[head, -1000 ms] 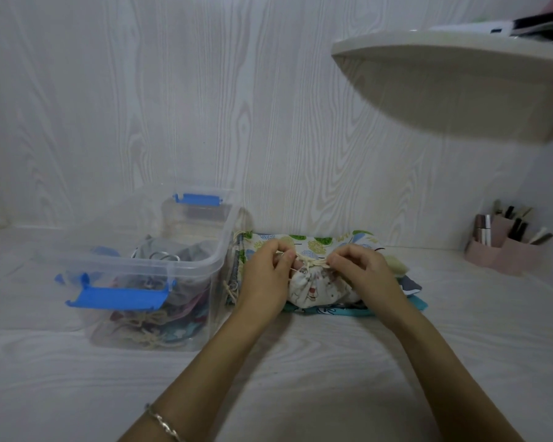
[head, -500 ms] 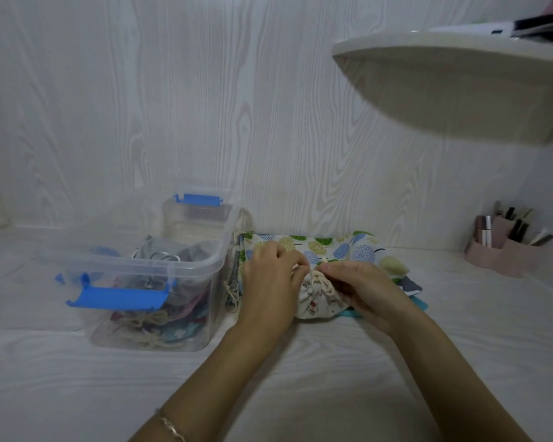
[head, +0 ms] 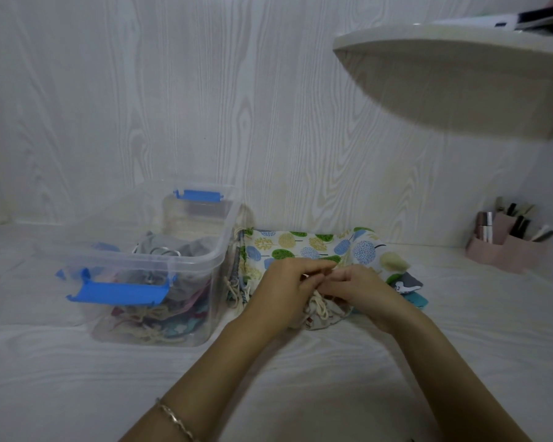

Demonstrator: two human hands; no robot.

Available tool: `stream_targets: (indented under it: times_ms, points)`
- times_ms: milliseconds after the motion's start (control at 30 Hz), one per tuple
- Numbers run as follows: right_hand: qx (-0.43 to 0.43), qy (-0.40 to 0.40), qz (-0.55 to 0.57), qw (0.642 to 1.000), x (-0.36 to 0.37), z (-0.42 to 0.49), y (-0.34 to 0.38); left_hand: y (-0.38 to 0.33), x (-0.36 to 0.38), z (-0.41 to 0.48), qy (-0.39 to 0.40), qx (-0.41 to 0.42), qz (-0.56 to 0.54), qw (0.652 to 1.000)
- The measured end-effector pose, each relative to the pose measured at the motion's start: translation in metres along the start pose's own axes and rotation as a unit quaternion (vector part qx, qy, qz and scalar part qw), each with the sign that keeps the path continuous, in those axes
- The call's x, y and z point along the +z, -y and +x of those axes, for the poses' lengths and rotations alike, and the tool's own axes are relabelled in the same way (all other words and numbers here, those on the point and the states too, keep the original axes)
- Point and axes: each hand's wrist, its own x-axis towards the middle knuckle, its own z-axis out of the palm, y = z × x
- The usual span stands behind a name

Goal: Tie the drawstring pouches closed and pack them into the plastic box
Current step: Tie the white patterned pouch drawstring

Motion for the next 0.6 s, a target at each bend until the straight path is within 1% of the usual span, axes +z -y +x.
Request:
stream_targets:
  times_ms: [133,200,300,467,600]
  points:
    - [-0.028,-0.008,-0.009,1.0,0.001,-0.004,0.005,0.005,-0.002,0.004,-0.04,-0.086,-0.058,0.994]
    - [-0.049,-0.024,-0.024,0.998,0.003,-0.005,0.007,0.007,-0.005,0.005,-0.049,-0.132,-0.1,0.985]
    - [-0.077,-0.031,-0.042,0.996,0.006,-0.006,0.008,0.009,-0.01,0.005,-0.052,-0.184,-0.128,0.973]
    - [-0.133,-0.055,-0.071,0.987,0.008,-0.005,0.007,0.009,-0.016,0.003,-0.042,-0.226,-0.163,0.96]
    - [-0.167,-0.059,-0.084,0.981,0.008,-0.005,0.006,0.006,-0.017,0.003,-0.013,-0.246,-0.193,0.95]
